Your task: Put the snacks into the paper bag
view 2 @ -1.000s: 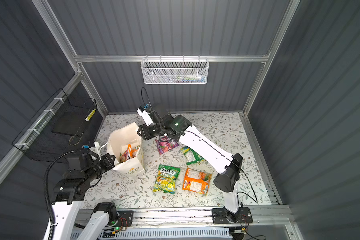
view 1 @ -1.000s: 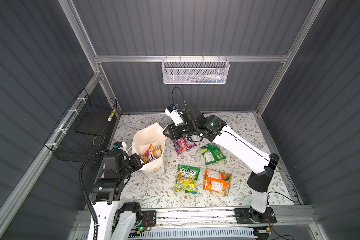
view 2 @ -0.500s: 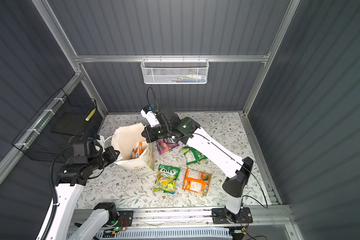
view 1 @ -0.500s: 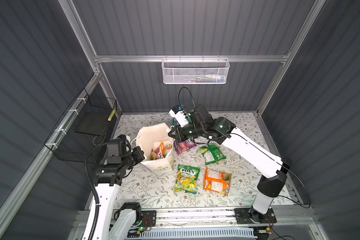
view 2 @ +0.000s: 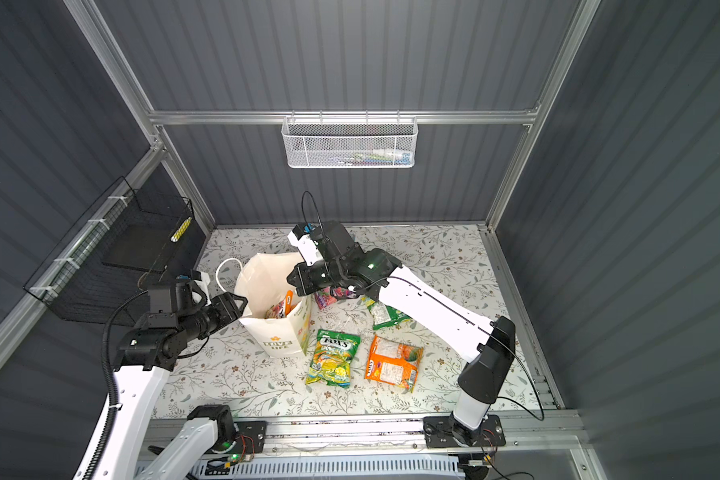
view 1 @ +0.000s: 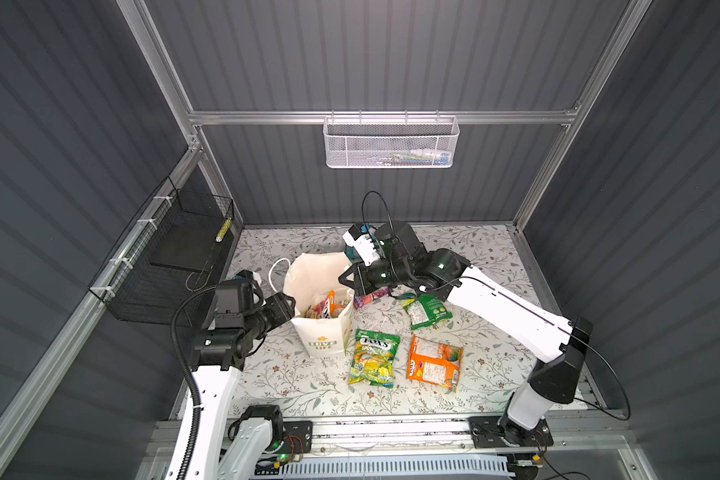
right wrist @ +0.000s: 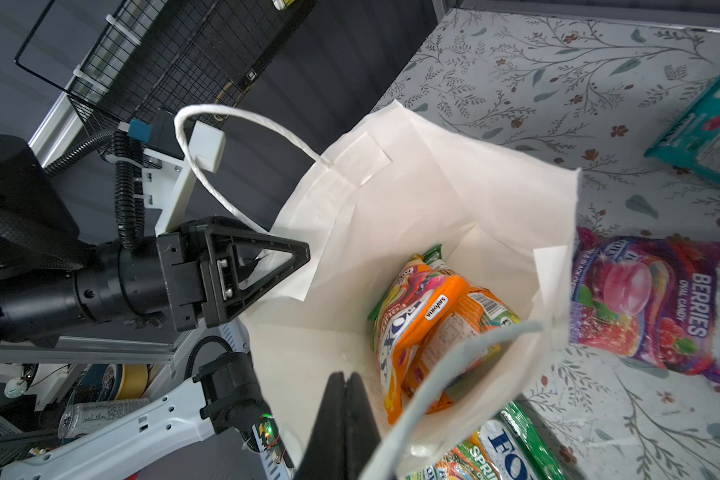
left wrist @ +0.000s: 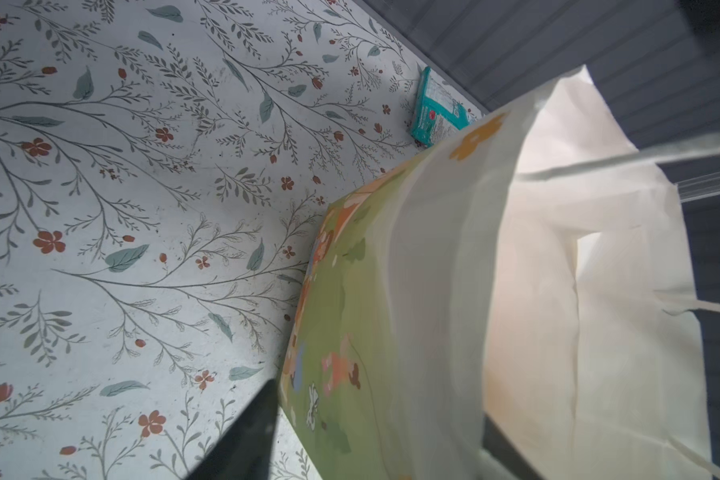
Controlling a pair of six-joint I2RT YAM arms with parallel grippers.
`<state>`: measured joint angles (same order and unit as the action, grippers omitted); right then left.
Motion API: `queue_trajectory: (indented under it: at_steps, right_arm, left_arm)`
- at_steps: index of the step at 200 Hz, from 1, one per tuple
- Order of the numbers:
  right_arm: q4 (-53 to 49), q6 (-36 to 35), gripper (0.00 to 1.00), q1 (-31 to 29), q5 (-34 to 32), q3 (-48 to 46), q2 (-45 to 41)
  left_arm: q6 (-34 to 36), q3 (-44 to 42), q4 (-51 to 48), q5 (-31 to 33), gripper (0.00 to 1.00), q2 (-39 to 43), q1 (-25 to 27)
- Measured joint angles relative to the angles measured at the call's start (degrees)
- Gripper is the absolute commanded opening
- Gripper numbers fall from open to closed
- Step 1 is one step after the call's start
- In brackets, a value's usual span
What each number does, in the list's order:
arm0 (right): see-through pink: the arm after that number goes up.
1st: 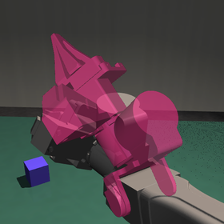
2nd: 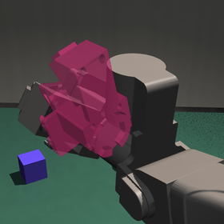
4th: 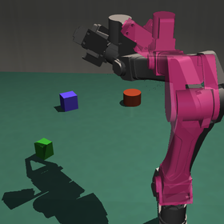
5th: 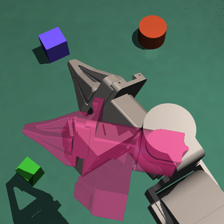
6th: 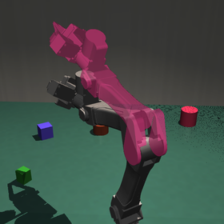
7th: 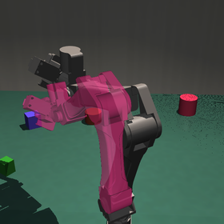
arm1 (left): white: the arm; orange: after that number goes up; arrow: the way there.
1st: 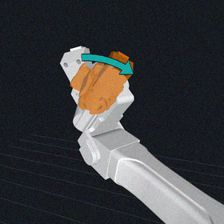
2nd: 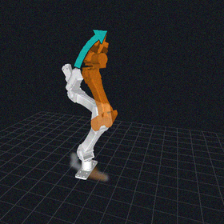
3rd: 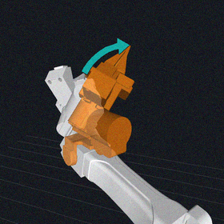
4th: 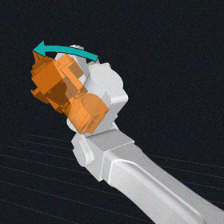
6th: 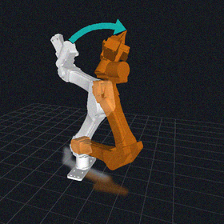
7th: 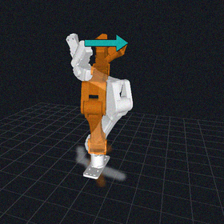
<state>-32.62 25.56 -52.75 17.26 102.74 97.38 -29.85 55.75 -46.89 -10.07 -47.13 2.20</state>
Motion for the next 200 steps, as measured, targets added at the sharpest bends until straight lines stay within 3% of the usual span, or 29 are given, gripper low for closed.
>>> queue_trajectory:
  at_steps: [13,28,99,146,164,186,200]
  right_arm:
    - [0.09,0.0,0.0,0.0,0.07,-0.07,-0.28]
    - [0.22,0.0,0.0,0.02,0.22,-0.09,-0.39]
    - [1.01,-0.09,0.05,0.02,0.59,-0.11,-0.39]
    - [1.09,-0.52,0.1,0.2,0.63,-0.09,-0.39]
    - [1.14,-0.61,0.13,0.22,0.63,-0.09,-0.39]
    - [1.11,-1.73,0.35,0.26,0.57,-0.09,-0.5]
    - [0.98,-2.14,0.57,0.46,0.52,-0.09,-0.87]
  left_arm:
    - [0.48,0.85,-1.16,0.81,0.96,-0.02,0.0]
    - [1.14,2.51,-2.19,2.03,0.98,-0.02,0.0]
    - [1.33,9.03,-2.43,4.55,0.87,-4.28,0.0]
    - [0.74,11.1,-1.11,5.49,0.56,-8.02,0.0]
    - [-0.11,11.52,-0.55,5.42,0.32,-8.92,0.0]
    - [0.37,11.72,-0.22,4.85,0.04,-9.55,0.0]
    - [0.44,11.72,-0.11,4.57,0.0,-9.62,0.0]
